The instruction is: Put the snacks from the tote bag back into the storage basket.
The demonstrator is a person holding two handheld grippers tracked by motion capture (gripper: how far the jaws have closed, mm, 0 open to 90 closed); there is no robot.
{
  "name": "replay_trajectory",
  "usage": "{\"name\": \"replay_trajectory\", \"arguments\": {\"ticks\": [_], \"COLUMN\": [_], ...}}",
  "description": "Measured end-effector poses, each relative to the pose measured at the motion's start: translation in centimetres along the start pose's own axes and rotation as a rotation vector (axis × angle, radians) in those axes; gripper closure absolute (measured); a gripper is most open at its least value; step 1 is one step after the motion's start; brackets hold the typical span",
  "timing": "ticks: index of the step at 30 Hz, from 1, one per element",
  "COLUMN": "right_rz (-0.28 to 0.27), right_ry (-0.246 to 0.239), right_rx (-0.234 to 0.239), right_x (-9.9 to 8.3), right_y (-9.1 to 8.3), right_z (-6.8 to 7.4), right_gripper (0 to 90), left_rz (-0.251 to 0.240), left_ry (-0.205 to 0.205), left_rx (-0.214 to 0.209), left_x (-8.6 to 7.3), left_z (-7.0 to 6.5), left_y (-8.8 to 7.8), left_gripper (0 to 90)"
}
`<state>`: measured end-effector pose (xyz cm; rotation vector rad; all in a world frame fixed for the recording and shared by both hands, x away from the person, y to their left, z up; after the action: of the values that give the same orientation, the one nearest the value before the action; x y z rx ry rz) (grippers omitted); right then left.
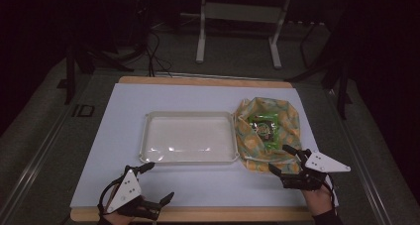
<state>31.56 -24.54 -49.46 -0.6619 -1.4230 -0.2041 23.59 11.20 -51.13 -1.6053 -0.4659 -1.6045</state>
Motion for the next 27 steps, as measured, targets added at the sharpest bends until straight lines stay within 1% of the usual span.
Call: {"name": "replay_trajectory", "arguments": {"ticks": [2, 3, 4, 5, 6, 7, 11, 13, 17, 22, 23, 27], "right_rz": [0.005, 0.010, 0.010, 0.016, 0.016, 0.018, 0.025, 0.019, 0.008, -0.009, -0.011, -0.027], "right_ry": [-0.001, -0.004, -0.004, -0.012, -0.012, -0.021, -0.024, -0.031, -0.032, -0.052, -0.059, -0.055], "right_rx": [-0.003, -0.015, -0.015, -0.031, -0.031, -0.045, -0.058, -0.071, -0.103, -0.142, -0.146, -0.153], "right_x": [-0.1, -0.1, -0.1, -0.2, -0.2, -0.1, -0.1, 0.1, 0.5, 1.5, 1.6, 2.4], "right_y": [0.0, 0.0, 0.0, -0.1, -0.1, -0.2, -0.3, -0.4, -0.8, -1.4, -1.5, -1.8], "right_z": [-0.1, -0.1, -0.1, -0.3, -0.3, -0.3, -0.5, -0.6, -0.9, -1.3, -1.3, -1.3], "right_gripper": [16.2, 16.2, 16.2, 16.2, 16.2, 16.2, 16.2, 16.2, 16.2, 16.2, 16.2, 16.2], "left_rz": [-0.002, -0.002, -0.002, -0.002, -0.008, -0.008, -0.007, -0.005, -0.009, -0.005, -0.005, -0.003], "left_ry": [0.010, 0.021, 0.021, 0.021, 0.025, 0.022, 0.015, 0.013, 0.010, 0.012, 0.011, 0.008], "left_rx": [-0.004, -0.002, -0.002, -0.002, -0.001, -0.002, 0.005, 0.013, 0.014, 0.014, 0.013, 0.015], "left_x": [0.1, 0.1, 0.1, 0.1, 0.1, 0.1, 0.1, 0.0, 0.0, 0.0, 0.0, -0.1], "left_z": [-0.2, -0.3, -0.3, -0.3, -0.3, -0.3, -0.1, 0.0, 0.1, 0.0, 0.0, 0.1], "left_y": [0.0, -0.1, -0.1, -0.1, -0.2, -0.3, -0.5, -0.5, -0.6, -0.6, -0.5, -0.5], "left_gripper": [0.3, 0.3, 0.3, 0.3, 0.3, 0.3, 0.4, 0.4, 0.3, 0.3, 0.3, 0.3]}}
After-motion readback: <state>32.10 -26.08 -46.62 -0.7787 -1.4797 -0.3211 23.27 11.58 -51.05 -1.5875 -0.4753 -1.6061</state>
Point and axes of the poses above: each handheld gripper's, and its own axes: y roughly forward along the jaws, x roughly out of its top, z roughly to its left, the point moved 9 cm from there along y, roughly forward along the jaws, and after that the axes turned 8 degrees about x, right-handed, at the moved point
